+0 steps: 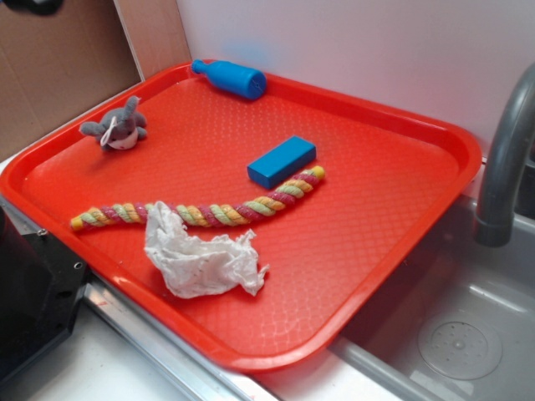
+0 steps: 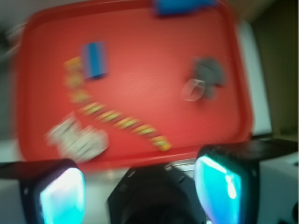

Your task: Grab the gray animal.

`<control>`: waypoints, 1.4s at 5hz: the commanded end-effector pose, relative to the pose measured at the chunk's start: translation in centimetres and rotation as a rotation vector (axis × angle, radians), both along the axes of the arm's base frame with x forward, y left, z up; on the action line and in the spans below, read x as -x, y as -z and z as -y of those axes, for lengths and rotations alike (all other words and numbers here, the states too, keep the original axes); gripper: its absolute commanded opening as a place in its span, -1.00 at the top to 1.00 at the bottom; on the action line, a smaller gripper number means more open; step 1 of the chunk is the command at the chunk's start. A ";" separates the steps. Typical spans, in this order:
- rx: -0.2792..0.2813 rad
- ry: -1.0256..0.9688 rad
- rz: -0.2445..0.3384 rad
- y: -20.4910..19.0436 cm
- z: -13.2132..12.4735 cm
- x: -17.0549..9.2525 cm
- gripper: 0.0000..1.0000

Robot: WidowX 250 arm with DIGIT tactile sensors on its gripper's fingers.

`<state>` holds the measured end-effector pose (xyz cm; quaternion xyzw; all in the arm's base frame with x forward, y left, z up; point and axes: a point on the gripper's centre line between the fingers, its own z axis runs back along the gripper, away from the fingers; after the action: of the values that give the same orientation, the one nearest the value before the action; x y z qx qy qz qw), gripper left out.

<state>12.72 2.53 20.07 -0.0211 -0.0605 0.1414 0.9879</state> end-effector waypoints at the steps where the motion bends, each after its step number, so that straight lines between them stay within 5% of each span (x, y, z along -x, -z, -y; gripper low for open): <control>1: 0.026 -0.479 0.106 4.9 -5.2 -3.1 -1.00; 2: -0.051 -0.653 0.212 6.5 -7.1 -4.7 -1.00; 3: -0.094 -0.754 0.194 8.7 -9.4 -3.6 -1.00; 4: -0.074 -0.783 0.157 11.1 -11.0 -4.9 -1.00; 7: -0.110 -0.786 0.052 16.0 -10.1 -9.9 -1.00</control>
<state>22.45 12.12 2.80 0.0594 -0.0706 0.5061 0.8575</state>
